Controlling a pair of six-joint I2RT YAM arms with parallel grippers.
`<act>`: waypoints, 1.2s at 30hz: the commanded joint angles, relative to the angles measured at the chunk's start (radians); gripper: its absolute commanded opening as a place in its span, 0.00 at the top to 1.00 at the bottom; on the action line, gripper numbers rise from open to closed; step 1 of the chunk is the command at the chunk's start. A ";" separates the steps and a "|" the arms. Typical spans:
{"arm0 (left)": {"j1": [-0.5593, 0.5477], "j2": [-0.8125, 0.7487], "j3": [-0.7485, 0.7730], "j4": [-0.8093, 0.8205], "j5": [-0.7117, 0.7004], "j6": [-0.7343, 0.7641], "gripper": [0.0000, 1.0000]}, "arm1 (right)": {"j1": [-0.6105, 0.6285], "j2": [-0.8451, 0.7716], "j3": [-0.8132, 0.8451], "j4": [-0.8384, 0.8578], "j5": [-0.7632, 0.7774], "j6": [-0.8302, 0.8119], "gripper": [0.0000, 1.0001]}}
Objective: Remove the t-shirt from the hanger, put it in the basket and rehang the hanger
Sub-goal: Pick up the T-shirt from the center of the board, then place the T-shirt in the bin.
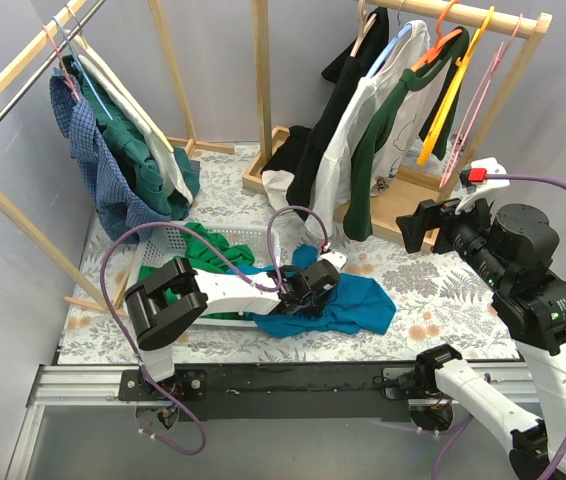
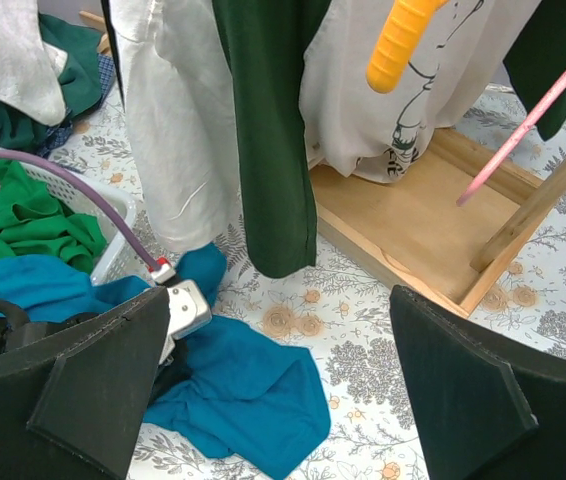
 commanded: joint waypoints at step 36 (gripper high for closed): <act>0.115 -0.666 0.560 -0.734 -0.544 0.060 1.00 | 0.002 -0.068 0.030 0.051 -0.255 -0.094 0.04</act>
